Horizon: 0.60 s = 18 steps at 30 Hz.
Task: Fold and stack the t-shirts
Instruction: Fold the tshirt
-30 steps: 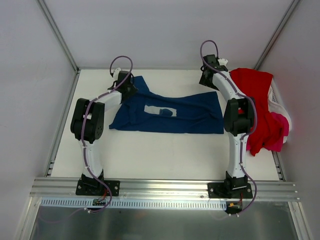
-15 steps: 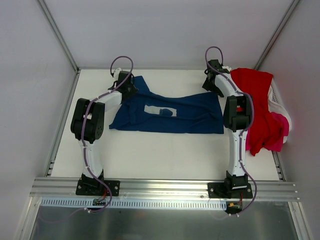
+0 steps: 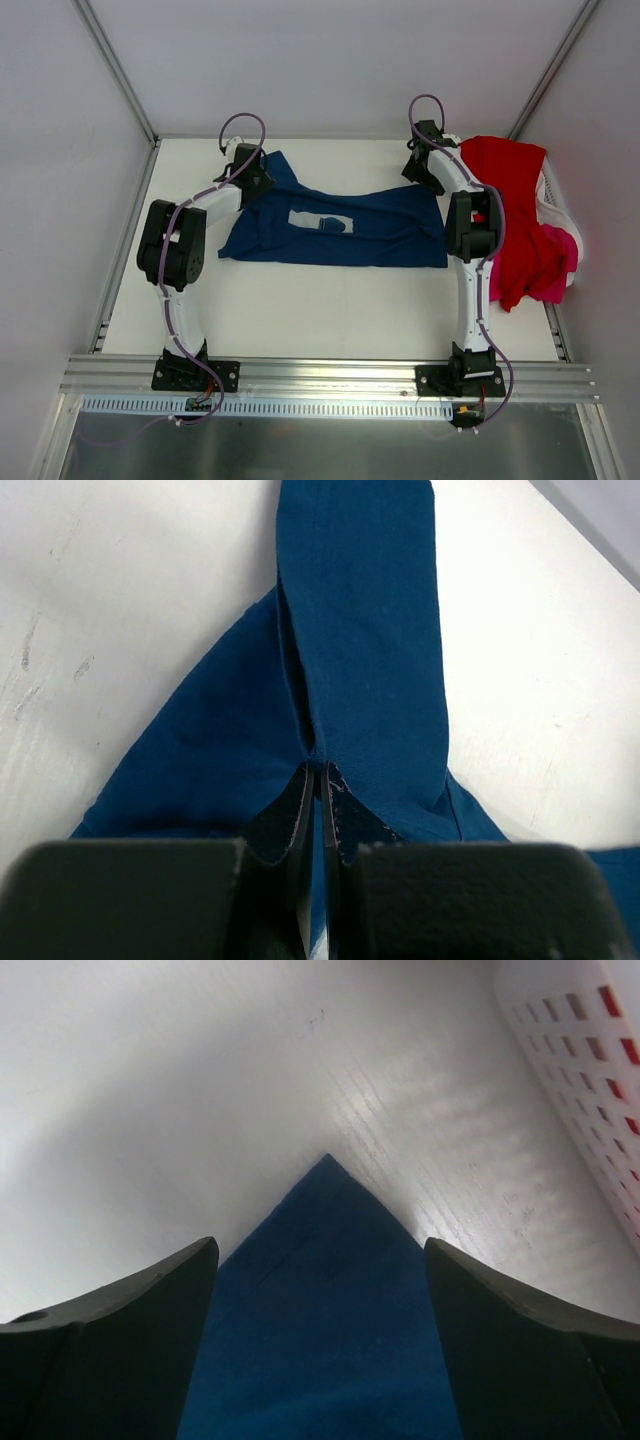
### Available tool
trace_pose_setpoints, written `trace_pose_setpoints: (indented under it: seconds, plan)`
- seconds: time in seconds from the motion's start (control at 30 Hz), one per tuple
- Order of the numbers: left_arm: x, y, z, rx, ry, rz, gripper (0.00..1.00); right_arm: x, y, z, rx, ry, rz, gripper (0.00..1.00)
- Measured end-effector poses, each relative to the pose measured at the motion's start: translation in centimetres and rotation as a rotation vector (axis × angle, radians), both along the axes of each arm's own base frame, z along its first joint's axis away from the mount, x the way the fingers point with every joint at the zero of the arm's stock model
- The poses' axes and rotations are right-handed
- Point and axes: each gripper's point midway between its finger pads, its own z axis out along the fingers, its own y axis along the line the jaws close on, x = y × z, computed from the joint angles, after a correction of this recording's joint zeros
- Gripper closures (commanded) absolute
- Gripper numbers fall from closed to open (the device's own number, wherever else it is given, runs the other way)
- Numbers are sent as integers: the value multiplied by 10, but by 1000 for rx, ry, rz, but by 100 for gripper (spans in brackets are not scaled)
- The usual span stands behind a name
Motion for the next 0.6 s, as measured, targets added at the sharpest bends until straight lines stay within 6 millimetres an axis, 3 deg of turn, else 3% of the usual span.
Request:
trace_pose_setpoints:
  seconds: [0.17,0.3,0.47,0.57,0.6]
  plan:
    - [-3,1,4,1,-5,-2,100,9,2,-1,12,-16,-1,18]
    - [-4,1,7,1,-10,-3,100,11,3,-9,37,-10,-8,35]
    - [-6,2,5,6,-5,-6,100,14,-2,-9,73,-18,-26,44]
    - [-7,2,5,8,-5,-7,100,16,-5,-9,98,-23,-39,57]
    - [-7,2,5,9,-5,-7,100,16,-6,-9,104,-23,-43,66]
